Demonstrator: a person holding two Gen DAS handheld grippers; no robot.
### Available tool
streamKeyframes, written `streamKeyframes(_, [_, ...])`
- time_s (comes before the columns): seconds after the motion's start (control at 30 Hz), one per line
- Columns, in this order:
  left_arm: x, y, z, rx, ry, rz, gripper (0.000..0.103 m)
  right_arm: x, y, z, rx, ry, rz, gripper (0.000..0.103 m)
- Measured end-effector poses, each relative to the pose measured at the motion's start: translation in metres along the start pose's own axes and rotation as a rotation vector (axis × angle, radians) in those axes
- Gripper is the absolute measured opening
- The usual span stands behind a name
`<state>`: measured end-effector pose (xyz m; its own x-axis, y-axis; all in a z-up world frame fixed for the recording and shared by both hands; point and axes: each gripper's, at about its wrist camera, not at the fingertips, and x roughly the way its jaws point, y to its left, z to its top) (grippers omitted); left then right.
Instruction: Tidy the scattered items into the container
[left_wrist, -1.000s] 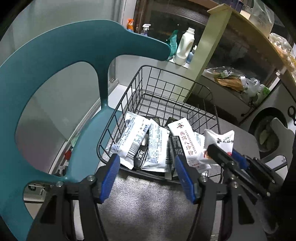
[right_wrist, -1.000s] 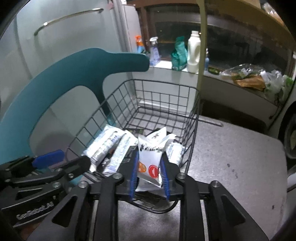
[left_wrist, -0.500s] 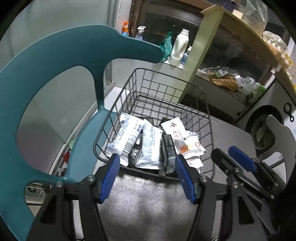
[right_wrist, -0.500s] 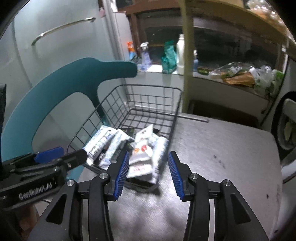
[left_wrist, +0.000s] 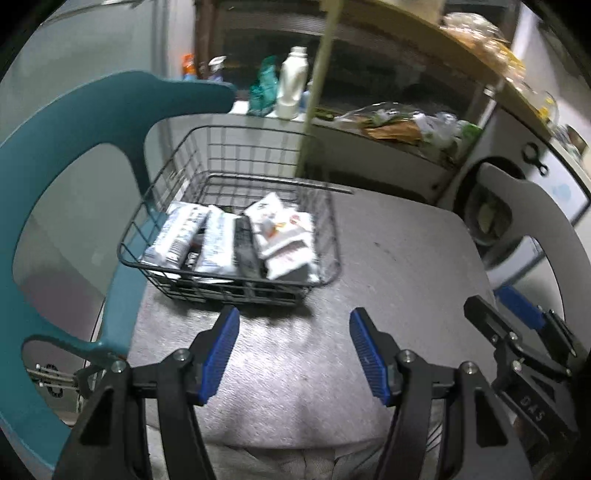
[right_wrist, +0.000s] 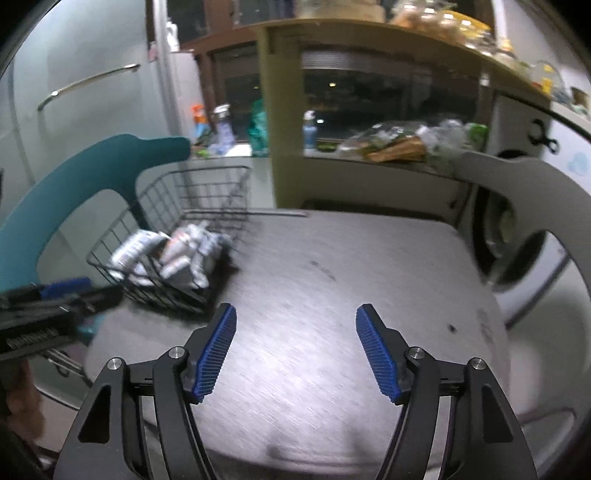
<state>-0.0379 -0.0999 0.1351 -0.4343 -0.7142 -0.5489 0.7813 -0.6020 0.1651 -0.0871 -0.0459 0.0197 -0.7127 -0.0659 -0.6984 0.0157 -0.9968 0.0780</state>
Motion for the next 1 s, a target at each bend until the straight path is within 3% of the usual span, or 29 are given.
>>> streamKeyframes(0.07, [-0.008, -0.006, -0.009, 0.018, -0.027, -0.005, 0.068, -0.014, -0.018, -0.014, 0.036, -0.013, -0.017, 0.078])
streamKeyframes(0.27, [-0.027, -0.022, -0.046, 0.064, -0.084, -0.034, 0.073, -0.052, -0.046, -0.05, 0.091, -0.078, -0.066, 0.08])
streamKeyframes(0.33, [-0.027, -0.029, -0.06, 0.075, -0.077, -0.038, 0.075, -0.053, -0.047, -0.057, 0.059, -0.062, -0.05, 0.08])
streamKeyframes(0.4, [-0.022, -0.038, -0.067, 0.116, -0.041, -0.065, 0.075, -0.047, -0.056, -0.061, 0.108, -0.042, -0.05, 0.08])
streamKeyframes(0.47, [-0.023, -0.043, -0.074, 0.122, -0.054, -0.051, 0.075, -0.037, -0.064, -0.064, 0.144, 0.01, -0.04, 0.08])
streamKeyframes(0.63, [-0.027, -0.04, -0.075, 0.079, -0.035, -0.099, 0.075, -0.038, -0.067, -0.066, 0.169, 0.011, -0.043, 0.08])
streamKeyframes(1.0, [-0.044, -0.042, -0.072, 0.076, -0.059, -0.084, 0.075, -0.044, -0.06, -0.063, 0.152, 0.002, -0.052, 0.08])
